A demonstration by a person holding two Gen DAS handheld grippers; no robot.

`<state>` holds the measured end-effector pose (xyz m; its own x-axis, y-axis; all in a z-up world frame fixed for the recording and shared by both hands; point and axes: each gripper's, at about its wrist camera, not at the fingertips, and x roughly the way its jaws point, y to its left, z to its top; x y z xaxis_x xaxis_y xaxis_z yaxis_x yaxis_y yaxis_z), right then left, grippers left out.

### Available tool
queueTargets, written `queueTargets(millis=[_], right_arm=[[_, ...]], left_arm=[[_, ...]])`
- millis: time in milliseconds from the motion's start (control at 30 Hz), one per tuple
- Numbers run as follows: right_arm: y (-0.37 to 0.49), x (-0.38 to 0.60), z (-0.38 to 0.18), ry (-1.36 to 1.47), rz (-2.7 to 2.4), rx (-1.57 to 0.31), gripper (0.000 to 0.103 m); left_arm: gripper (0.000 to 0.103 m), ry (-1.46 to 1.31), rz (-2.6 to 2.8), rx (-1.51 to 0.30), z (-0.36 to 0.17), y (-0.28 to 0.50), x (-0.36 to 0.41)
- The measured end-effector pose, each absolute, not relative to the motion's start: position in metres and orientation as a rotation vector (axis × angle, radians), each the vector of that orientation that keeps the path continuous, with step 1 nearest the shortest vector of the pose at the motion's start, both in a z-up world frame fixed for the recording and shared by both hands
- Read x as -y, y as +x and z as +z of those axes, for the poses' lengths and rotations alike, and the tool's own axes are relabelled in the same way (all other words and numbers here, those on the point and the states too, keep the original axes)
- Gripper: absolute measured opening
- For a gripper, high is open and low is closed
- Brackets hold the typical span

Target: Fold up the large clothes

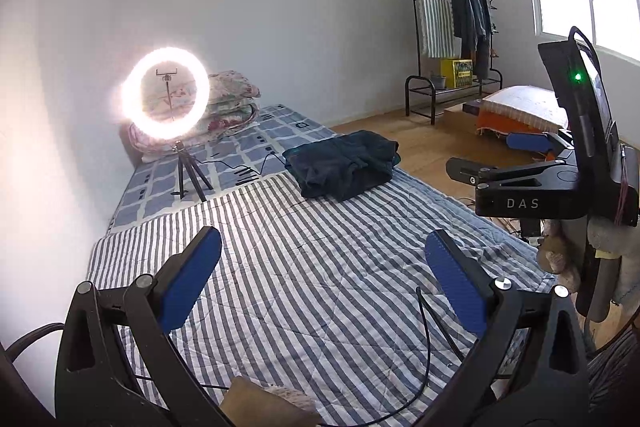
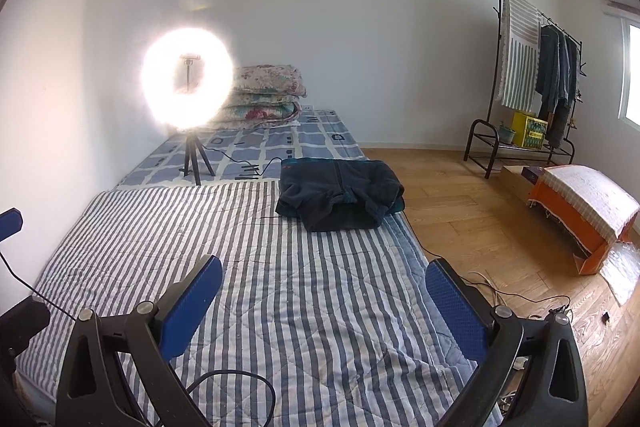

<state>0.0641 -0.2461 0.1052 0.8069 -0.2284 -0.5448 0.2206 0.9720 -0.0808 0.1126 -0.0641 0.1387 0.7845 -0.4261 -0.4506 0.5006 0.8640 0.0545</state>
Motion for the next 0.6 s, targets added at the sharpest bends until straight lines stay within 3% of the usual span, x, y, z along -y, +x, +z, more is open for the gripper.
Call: queueTargets(millis=[600], right_arm=[[0.0656,0.2405,0.1038,-0.003,-0.235,-0.585,0.103]], left_arm=[[0.103,0.178,-0.493,-0.437,0.1394,0.1113,0.0634]])
